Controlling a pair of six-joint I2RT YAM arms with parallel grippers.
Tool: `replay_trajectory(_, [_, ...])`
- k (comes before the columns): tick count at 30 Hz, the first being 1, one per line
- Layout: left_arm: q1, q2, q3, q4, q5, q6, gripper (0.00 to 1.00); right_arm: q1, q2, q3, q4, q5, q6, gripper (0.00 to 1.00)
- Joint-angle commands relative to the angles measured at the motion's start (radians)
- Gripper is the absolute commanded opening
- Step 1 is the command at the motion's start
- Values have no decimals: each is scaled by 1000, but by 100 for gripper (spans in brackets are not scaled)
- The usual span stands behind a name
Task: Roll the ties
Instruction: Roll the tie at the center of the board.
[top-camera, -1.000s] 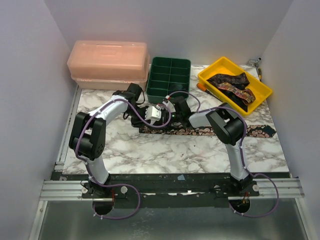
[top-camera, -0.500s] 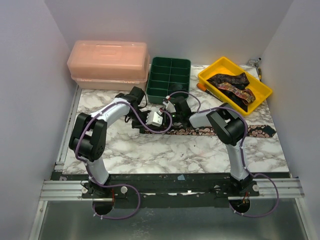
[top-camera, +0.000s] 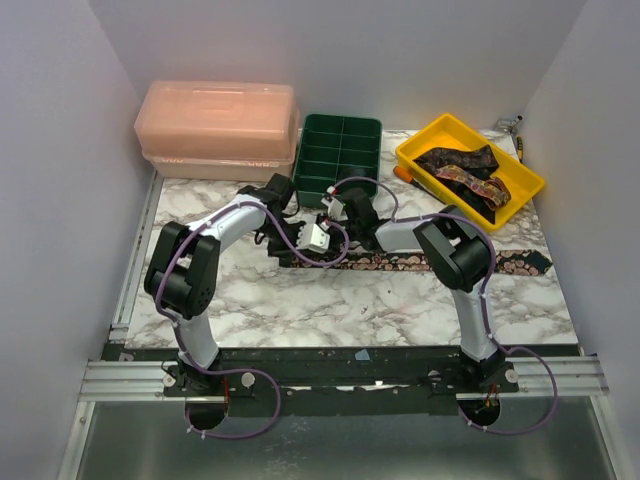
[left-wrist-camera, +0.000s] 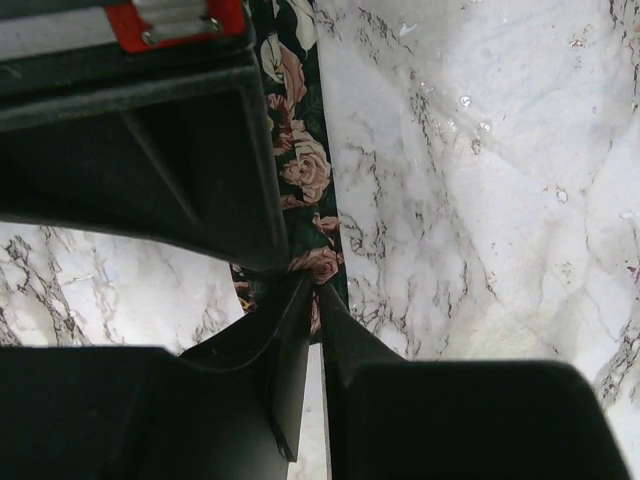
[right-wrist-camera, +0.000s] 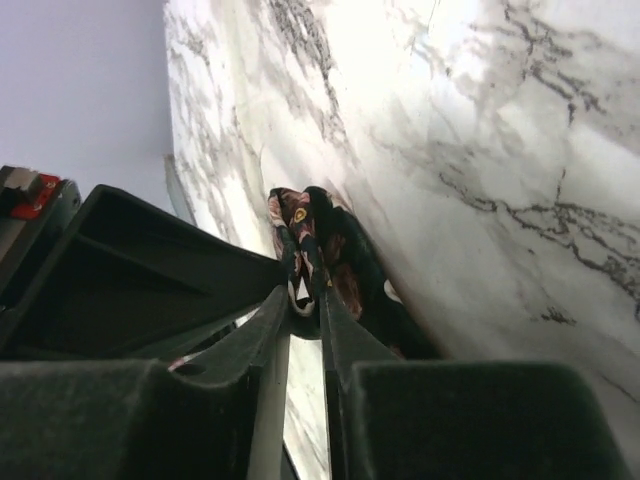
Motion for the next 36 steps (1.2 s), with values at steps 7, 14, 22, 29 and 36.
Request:
replay_trajectory(7, [63, -58, -13, 25, -39, 70, 54, 10, 58, 88, -293, 139, -227, 1])
replay_trajectory(14, [51, -77, -77, 118, -114, 29, 65, 10, 48, 90, -311, 141, -240, 1])
replay_trajectory(22, [28, -93, -122, 190, -161, -25, 66, 11, 39, 69, -267, 106, -219, 1])
replay_trajectory(29, [3, -92, -126, 152, -177, 1, 63, 10, 34, 73, -253, 101, -208, 1])
replay_trajectory(36, [-10, -82, -104, 69, -169, -22, 75, 11, 33, 67, -244, 94, -195, 1])
